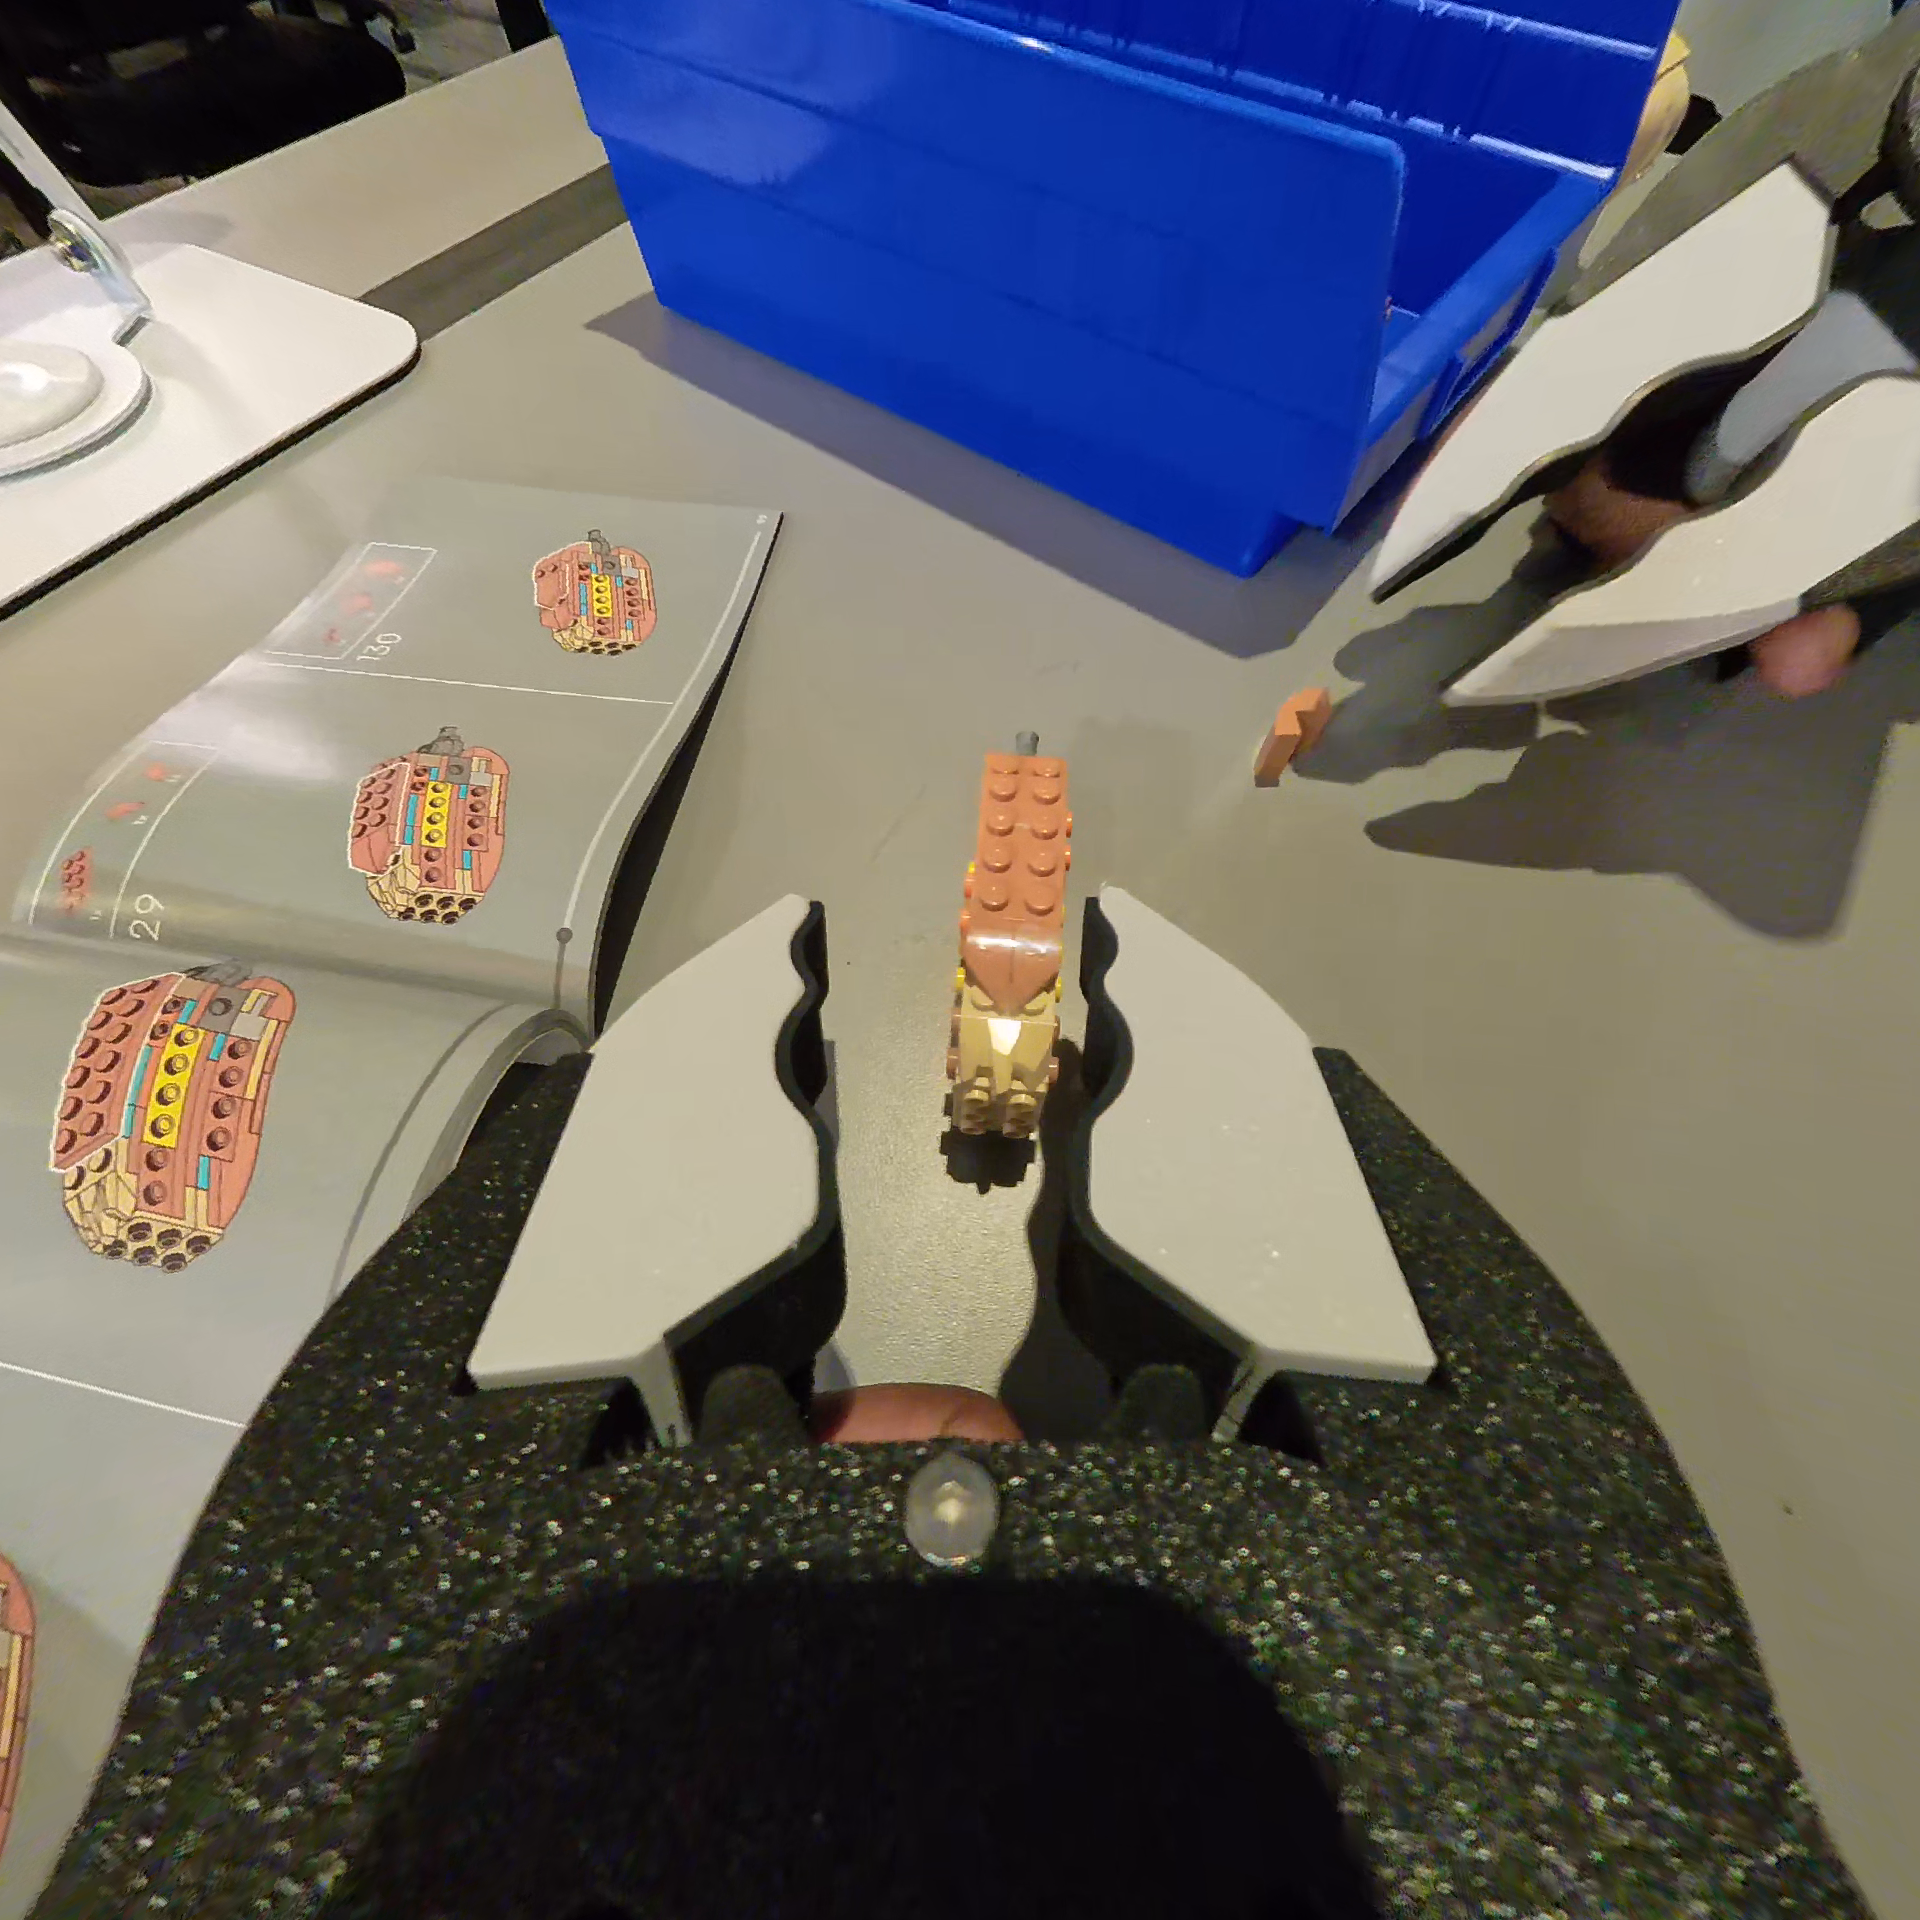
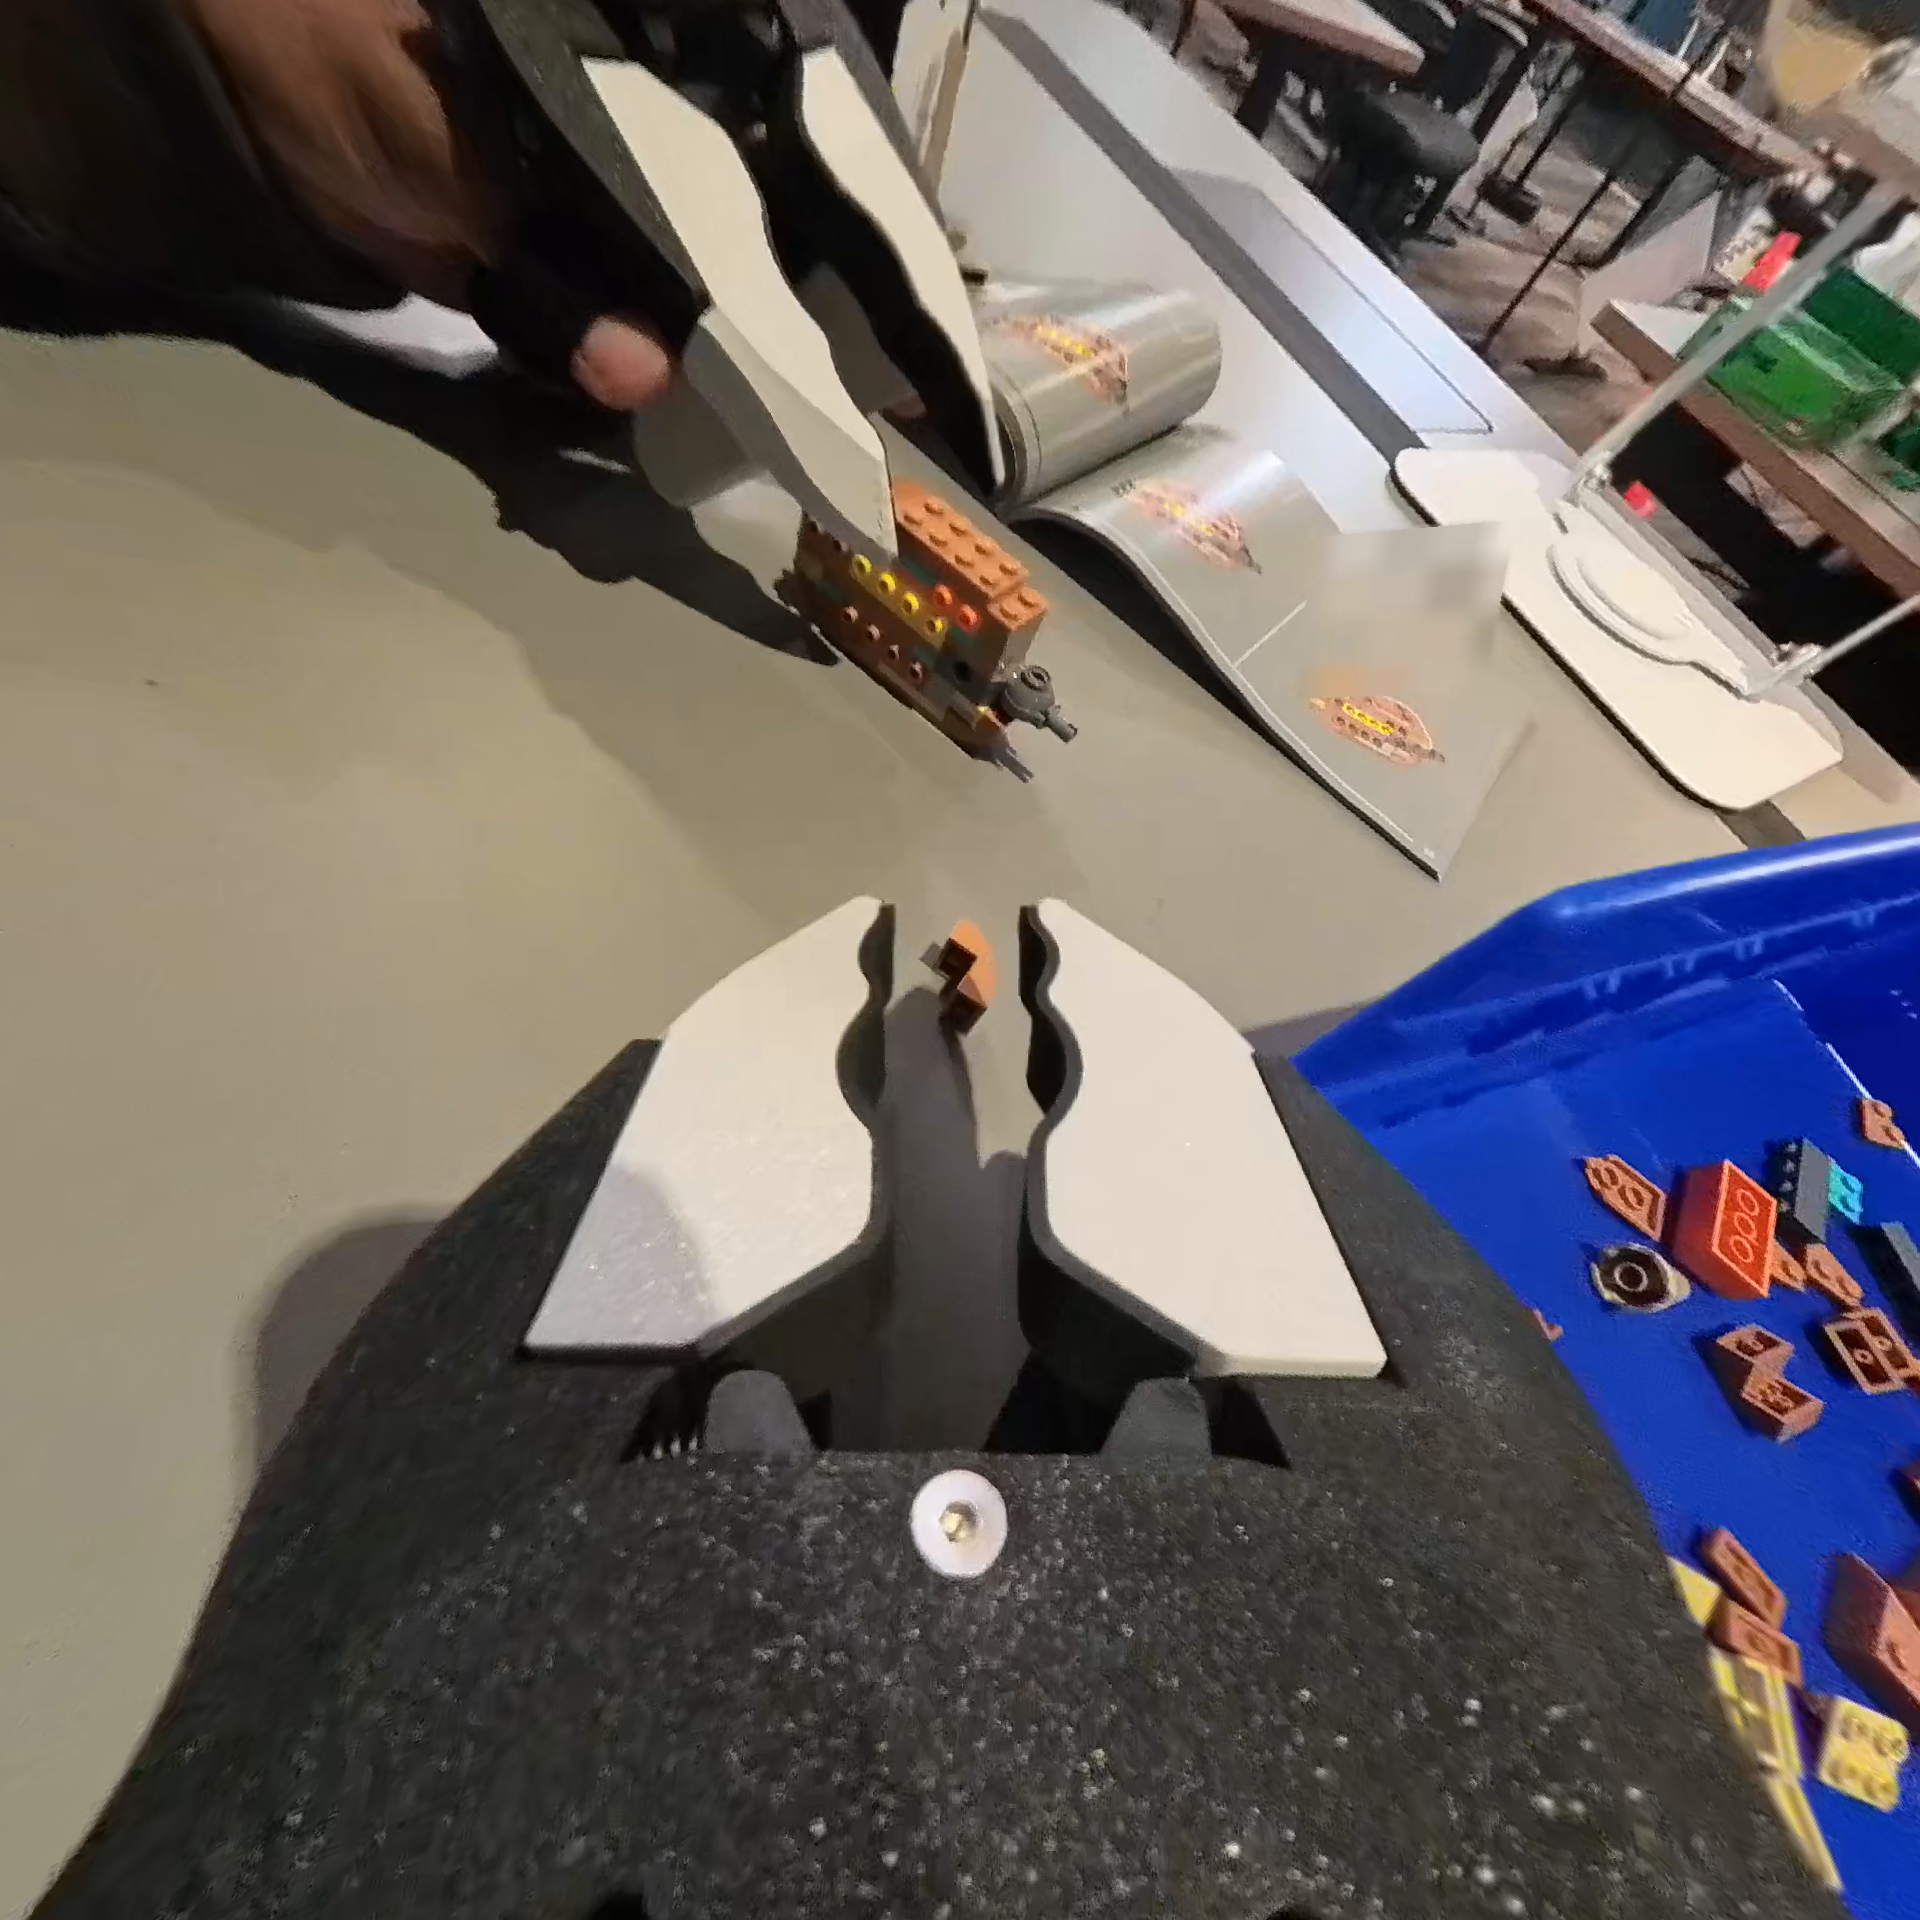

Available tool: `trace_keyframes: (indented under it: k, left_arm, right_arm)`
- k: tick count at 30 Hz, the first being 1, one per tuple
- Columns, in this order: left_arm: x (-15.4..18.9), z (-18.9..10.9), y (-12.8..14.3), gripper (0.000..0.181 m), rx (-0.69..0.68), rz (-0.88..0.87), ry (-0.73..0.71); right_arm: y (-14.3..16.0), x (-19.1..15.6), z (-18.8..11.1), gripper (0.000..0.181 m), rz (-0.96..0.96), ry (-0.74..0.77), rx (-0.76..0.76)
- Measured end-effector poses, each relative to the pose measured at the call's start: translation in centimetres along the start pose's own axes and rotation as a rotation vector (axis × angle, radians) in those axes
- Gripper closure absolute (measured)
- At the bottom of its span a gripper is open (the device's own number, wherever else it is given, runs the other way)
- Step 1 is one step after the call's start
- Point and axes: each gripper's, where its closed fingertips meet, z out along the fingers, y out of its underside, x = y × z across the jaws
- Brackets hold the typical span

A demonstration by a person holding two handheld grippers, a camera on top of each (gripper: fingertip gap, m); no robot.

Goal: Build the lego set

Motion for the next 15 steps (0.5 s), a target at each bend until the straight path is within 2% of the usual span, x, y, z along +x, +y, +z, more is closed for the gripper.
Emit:
trace_keyframes:
  k: [4, 7, 12, 15]
  left_arm:
    - [0.1, 0.1, 0.1, 0.134, -0.007, 0.001, 0.011]
    - [0.1, 0.2, 0.2, 0.134, -0.023, 0.004, 0.013]
    - [0.0, 0.2, 0.1, 0.134, -0.014, -0.019, 0.023]
    - [0.0, 0.1, 0.1, 0.134, -0.009, -0.022, 0.026]
  right_arm:
    - [-1.5, -0.9, -2.0, 0.159, 0.049, -0.08, 0.114]
    - [-2.1, 0.1, -4.5, 0.16, 0.07, -0.089, 0.144]
    - [-3.5, 6.4, -9.9, 0.162, 0.059, 0.028, 0.14]
    - [-3.4, 10.4, -12.2, 0.163, -0.001, 0.129, 0.075]
